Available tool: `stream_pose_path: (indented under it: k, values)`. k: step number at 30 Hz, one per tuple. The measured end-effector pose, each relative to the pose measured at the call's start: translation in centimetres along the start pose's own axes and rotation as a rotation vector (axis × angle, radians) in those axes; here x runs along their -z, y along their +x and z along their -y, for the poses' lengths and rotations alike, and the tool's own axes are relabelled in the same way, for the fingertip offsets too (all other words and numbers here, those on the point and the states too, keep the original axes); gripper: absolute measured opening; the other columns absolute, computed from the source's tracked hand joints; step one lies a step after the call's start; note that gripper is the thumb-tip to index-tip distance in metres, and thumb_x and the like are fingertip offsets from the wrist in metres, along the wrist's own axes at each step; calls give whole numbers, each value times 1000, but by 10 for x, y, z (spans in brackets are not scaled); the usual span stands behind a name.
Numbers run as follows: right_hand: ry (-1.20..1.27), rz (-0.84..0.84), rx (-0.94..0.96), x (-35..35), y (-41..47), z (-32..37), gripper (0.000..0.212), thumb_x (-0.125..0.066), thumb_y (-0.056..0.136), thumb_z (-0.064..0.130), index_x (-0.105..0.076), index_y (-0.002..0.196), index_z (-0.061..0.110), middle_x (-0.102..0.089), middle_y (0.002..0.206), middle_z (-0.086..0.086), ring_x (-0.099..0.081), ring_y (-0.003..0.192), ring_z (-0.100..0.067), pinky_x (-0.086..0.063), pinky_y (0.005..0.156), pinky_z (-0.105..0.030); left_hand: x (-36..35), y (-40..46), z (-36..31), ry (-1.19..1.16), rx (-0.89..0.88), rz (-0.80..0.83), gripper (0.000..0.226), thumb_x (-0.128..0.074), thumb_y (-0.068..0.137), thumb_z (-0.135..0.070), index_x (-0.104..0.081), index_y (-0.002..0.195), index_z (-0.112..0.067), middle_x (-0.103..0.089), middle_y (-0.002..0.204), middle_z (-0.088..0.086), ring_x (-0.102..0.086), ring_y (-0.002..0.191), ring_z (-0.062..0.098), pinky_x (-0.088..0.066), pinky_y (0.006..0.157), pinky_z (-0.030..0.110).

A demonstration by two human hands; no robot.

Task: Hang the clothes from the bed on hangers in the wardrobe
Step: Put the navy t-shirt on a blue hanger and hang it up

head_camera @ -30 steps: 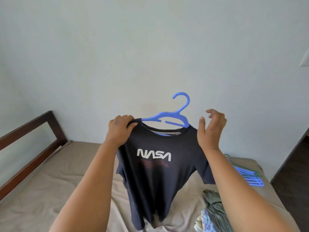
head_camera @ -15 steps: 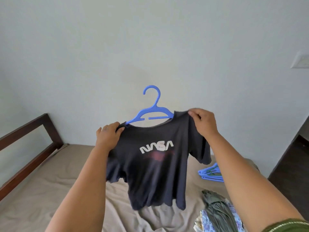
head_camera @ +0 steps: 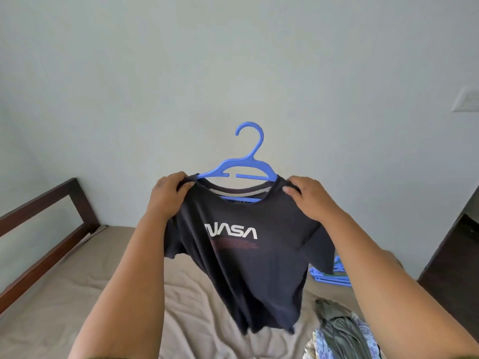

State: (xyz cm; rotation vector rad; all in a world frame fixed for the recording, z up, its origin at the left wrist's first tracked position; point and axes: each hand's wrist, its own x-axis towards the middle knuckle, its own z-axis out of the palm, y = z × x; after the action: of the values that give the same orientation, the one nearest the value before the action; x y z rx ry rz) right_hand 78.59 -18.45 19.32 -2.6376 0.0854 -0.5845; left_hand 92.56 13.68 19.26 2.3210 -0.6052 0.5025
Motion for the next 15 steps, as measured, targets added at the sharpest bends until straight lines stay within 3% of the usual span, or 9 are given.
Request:
stream_pose_path:
  k: [6,8,11,15]
  values:
    - [192,-149,-37,1,-3,-6,22,-52,98,33,-62,106,15,-66,88,2,-60,82,-16,-44,73,-23,18,0,4,-241,84,-20,6,-72,85,-26,-68,89,-24,-66,86,-9,-57,83,8,-42,73,20]
    - [146,-163,-70,4,1,-8,24,-50,99,35,-61,104,14,-65,86,-2,-59,81,-21,-45,72,-31,26,3,15,-177,131,91,10,-76,81,-21,-71,90,-23,-69,87,-7,-61,86,9,-43,74,18]
    - [40,-215,-98,7,5,-12,27,-44,102,31,-59,108,10,-65,90,-5,-58,86,-28,-42,84,-39,37,9,27,-15,218,314,16,-77,79,-10,-70,83,-24,-71,84,1,-67,91,22,-48,77,27]
    - [-31,-253,-87,6,9,-16,27,-40,103,28,-58,110,9,-66,95,-6,-58,92,-31,-37,92,-44,31,4,24,-72,216,298,25,-84,73,-25,-68,91,-28,-66,88,-11,-61,84,10,-44,70,25]
